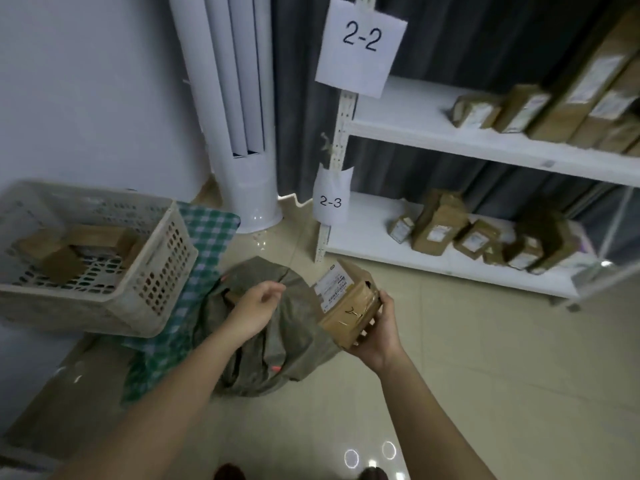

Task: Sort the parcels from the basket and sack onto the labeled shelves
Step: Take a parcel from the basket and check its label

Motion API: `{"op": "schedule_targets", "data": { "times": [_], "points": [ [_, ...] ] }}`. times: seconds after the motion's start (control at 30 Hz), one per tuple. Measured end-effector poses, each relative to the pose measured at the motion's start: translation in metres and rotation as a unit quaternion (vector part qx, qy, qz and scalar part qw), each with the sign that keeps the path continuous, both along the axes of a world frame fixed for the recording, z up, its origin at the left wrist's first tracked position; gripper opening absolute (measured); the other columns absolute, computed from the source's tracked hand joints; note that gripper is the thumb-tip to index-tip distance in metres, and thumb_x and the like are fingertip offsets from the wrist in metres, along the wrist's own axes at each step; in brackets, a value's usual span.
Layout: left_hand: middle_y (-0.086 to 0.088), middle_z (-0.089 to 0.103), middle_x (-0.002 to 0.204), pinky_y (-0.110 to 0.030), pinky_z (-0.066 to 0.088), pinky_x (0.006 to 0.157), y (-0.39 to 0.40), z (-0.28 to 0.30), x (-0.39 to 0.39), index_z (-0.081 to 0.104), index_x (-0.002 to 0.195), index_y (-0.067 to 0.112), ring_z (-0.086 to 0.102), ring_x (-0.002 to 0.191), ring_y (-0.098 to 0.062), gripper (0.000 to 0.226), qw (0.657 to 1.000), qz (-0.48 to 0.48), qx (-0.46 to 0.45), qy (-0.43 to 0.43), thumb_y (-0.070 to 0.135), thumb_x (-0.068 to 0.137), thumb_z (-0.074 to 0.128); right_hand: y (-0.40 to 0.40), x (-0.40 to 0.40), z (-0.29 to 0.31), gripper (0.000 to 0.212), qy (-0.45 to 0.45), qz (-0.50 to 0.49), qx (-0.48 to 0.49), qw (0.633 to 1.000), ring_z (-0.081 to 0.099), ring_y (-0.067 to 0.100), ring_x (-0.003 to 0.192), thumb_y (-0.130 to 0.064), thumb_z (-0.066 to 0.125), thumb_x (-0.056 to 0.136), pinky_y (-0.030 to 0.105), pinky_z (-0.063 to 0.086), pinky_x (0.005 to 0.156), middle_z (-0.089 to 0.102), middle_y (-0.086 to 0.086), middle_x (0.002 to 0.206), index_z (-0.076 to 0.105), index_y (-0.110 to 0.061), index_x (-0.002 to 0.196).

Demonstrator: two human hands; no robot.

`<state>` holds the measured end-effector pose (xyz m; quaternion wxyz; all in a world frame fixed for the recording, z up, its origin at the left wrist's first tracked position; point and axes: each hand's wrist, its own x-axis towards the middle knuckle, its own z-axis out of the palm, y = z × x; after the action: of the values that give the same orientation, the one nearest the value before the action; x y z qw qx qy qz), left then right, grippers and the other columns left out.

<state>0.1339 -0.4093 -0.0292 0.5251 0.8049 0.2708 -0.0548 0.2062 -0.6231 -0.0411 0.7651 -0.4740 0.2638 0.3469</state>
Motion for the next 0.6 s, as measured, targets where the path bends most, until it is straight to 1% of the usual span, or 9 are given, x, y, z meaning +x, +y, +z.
{"op": "schedule_targets", "data": {
  "times": [0.07, 0.13, 0.2, 0.27, 0.33, 0.4, 0.5, 0.57, 0.6],
  "points": [
    [0.0, 0.06, 0.124, -0.032, 0.044, 0.099, -0.048, 0.004, 0.033, 0.058, 0.116, 0.025, 0.054, 0.115, -0.016, 0.021, 1.0, -0.017, 0.003, -0.013, 0.019, 0.101, 0.045, -0.047, 0.019, 0.01, 0.054, -0.011, -0.018, -0.004, 1.0, 0.06, 0.031, 0.107, -0.066, 0.043, 0.089, 0.05, 0.048, 0.094, 0.066, 0.011, 0.113, 0.066, -0.019, 0.106],
    [-0.002, 0.054, 0.134, -0.027, 0.04, 0.097, -0.105, 0.011, 0.065, 0.054, 0.125, 0.024, 0.051, 0.116, -0.013, 0.027, 0.998, -0.052, -0.006, -0.025, 0.025, 0.099, 0.049, -0.096, 0.038, 0.022, 0.054, -0.033, -0.023, -0.021, 0.999, 0.06, 0.03, 0.105, -0.065, 0.044, 0.089, 0.048, 0.051, 0.088, 0.066, 0.011, 0.112, 0.066, -0.019, 0.108],
    [-0.002, 0.035, 0.151, -0.033, 0.035, 0.105, -0.166, 0.021, 0.097, 0.037, 0.143, 0.027, 0.039, 0.132, -0.016, 0.056, 0.99, -0.127, -0.037, -0.042, 0.039, 0.093, 0.059, -0.145, 0.06, 0.036, 0.057, -0.073, -0.011, -0.049, 0.996, 0.059, 0.03, 0.109, -0.067, 0.041, 0.089, 0.048, 0.05, 0.089, 0.065, 0.011, 0.117, 0.064, -0.02, 0.113],
    [0.005, 0.002, 0.16, -0.041, 0.019, 0.115, -0.221, 0.036, 0.128, 0.007, 0.152, 0.036, 0.01, 0.146, -0.018, 0.099, 0.967, -0.249, 0.008, -0.051, 0.052, 0.079, 0.07, -0.191, 0.085, 0.052, 0.064, -0.118, 0.01, -0.076, 0.99, 0.059, 0.029, 0.114, -0.071, 0.036, 0.089, 0.049, 0.051, 0.091, 0.064, 0.01, 0.123, 0.063, -0.023, 0.12],
    [0.012, -0.027, 0.156, -0.043, 0.005, 0.117, -0.264, 0.055, 0.154, -0.021, 0.146, 0.044, -0.018, 0.145, -0.015, 0.129, 0.915, -0.368, 0.147, -0.076, 0.059, 0.065, 0.078, -0.233, 0.108, 0.072, 0.067, -0.147, 0.03, -0.094, 0.984, 0.059, 0.029, 0.115, -0.076, 0.033, 0.087, 0.051, 0.051, 0.091, 0.064, 0.009, 0.124, 0.065, -0.027, 0.119],
    [0.01, -0.039, 0.151, -0.042, -0.004, 0.116, -0.295, 0.075, 0.178, -0.037, 0.138, 0.042, -0.031, 0.141, -0.016, 0.141, 0.845, -0.43, 0.283, -0.142, 0.062, 0.06, 0.079, -0.269, 0.133, 0.09, 0.064, -0.162, 0.053, -0.123, 0.978, 0.058, 0.028, 0.114, -0.077, 0.034, 0.086, 0.053, 0.05, 0.092, 0.064, 0.007, 0.122, 0.065, -0.029, 0.116],
    [0.001, -0.043, 0.149, -0.04, -0.015, 0.116, -0.323, 0.093, 0.224, -0.043, 0.136, 0.031, -0.038, 0.138, -0.017, 0.144, 0.763, -0.454, 0.397, -0.234, 0.068, 0.061, 0.074, -0.305, 0.17, 0.114, 0.063, -0.173, 0.083, -0.159, 0.968, 0.058, 0.028, 0.114, -0.077, 0.039, 0.084, 0.056, 0.049, 0.094, 0.064, 0.005, 0.122, 0.061, -0.031, 0.12],
    [-0.001, -0.037, 0.153, -0.039, -0.017, 0.117, -0.34, 0.102, 0.251, -0.042, 0.137, 0.027, -0.034, 0.14, -0.018, 0.141, 0.728, -0.465, 0.43, -0.262, 0.071, 0.064, 0.07, -0.322, 0.195, 0.122, 0.064, -0.184, 0.089, -0.162, 0.965, 0.06, 0.028, 0.114, -0.078, 0.041, 0.083, 0.056, 0.049, 0.094, 0.066, 0.004, 0.122, 0.063, -0.032, 0.121],
    [-0.002, -0.029, 0.156, -0.038, -0.016, 0.117, -0.348, 0.106, 0.263, -0.04, 0.138, 0.027, -0.028, 0.143, -0.017, 0.139, 0.721, -0.465, 0.43, -0.281, 0.069, 0.065, 0.07, -0.329, 0.206, 0.126, 0.065, -0.187, 0.089, -0.162, 0.965, 0.06, 0.028, 0.114, -0.079, 0.04, 0.082, 0.056, 0.05, 0.093, 0.066, 0.004, 0.122, 0.063, -0.032, 0.121]
  ]
}}
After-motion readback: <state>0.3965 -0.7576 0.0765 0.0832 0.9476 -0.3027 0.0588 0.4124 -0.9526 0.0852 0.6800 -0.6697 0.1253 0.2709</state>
